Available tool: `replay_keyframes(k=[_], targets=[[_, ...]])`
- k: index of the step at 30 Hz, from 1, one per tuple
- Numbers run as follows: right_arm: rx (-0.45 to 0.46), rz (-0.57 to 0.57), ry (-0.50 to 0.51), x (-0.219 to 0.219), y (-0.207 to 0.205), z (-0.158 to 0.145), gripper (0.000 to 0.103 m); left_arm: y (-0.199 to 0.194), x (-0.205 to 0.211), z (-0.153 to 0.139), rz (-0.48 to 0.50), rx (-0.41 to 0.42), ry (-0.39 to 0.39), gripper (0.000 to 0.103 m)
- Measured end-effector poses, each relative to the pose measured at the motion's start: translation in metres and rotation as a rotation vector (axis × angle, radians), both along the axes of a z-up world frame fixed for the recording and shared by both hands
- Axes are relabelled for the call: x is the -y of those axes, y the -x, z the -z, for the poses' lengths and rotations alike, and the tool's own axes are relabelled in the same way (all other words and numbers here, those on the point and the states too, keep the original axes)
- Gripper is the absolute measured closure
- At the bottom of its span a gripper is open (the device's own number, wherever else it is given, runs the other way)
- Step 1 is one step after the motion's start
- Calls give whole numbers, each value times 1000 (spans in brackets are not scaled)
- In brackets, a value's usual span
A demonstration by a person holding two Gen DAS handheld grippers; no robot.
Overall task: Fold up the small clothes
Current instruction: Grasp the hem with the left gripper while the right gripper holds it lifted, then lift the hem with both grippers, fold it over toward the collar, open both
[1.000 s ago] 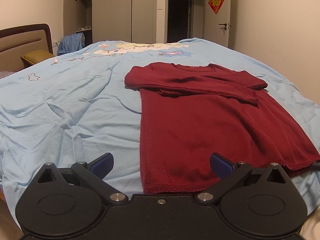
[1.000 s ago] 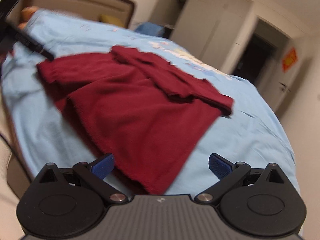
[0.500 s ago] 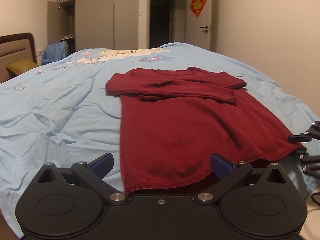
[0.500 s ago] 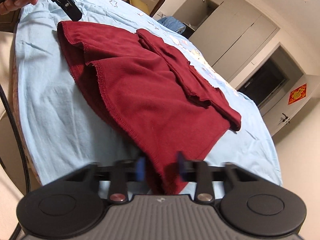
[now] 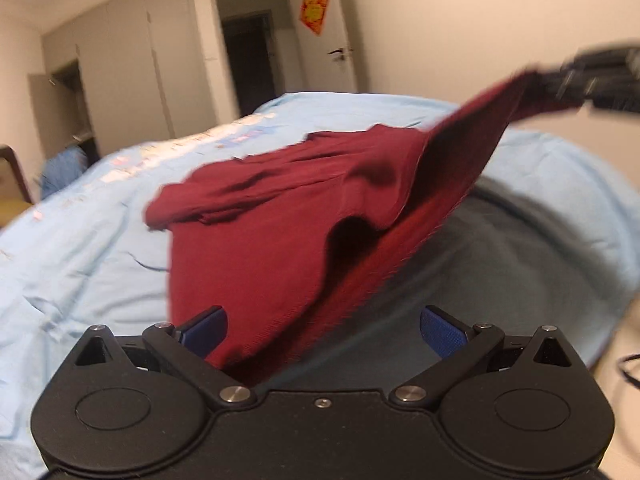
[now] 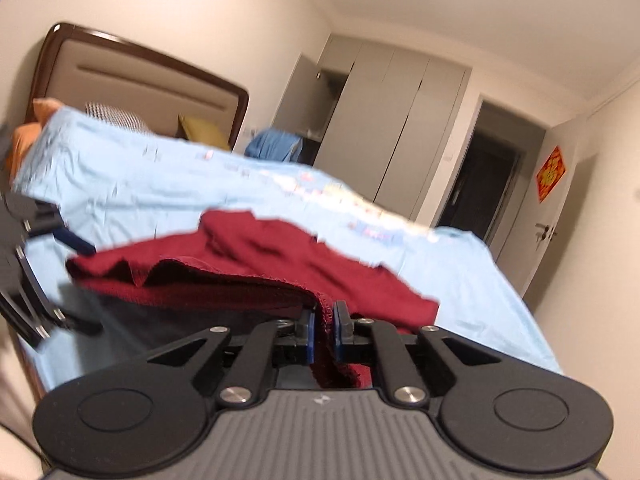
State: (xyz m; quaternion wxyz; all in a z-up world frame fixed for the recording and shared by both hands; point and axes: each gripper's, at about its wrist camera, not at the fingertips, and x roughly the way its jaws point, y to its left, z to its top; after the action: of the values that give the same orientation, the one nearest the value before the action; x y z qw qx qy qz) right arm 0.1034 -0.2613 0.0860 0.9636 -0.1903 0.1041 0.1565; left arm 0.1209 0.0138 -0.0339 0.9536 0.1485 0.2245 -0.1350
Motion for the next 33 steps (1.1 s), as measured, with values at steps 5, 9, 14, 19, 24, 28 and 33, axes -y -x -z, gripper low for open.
replay_keyframes(k=[5, 9, 14, 19, 24, 28, 33], targets=[[32, 8, 21, 3, 4, -9, 93, -17, 0, 2, -52, 65, -47, 4], [19, 17, 26, 4, 8, -7, 93, -22, -1, 4, -25, 78, -92, 8], [22, 20, 34, 1, 11, -5, 93, -12, 7, 14, 23, 104, -174, 8], [33, 20, 30, 0, 15, -8, 93, -19, 17, 20, 26, 105, -208, 24], [40, 28, 41, 3, 19, -8, 93, -30, 17, 16, 12, 65, -170, 65], [39, 43, 62, 2, 23, -3, 93, -30, 10, 19, -35, 77, -228, 78], [30, 73, 107, -1, 22, 9, 93, -26, -11, 18, -101, 61, -231, 98]])
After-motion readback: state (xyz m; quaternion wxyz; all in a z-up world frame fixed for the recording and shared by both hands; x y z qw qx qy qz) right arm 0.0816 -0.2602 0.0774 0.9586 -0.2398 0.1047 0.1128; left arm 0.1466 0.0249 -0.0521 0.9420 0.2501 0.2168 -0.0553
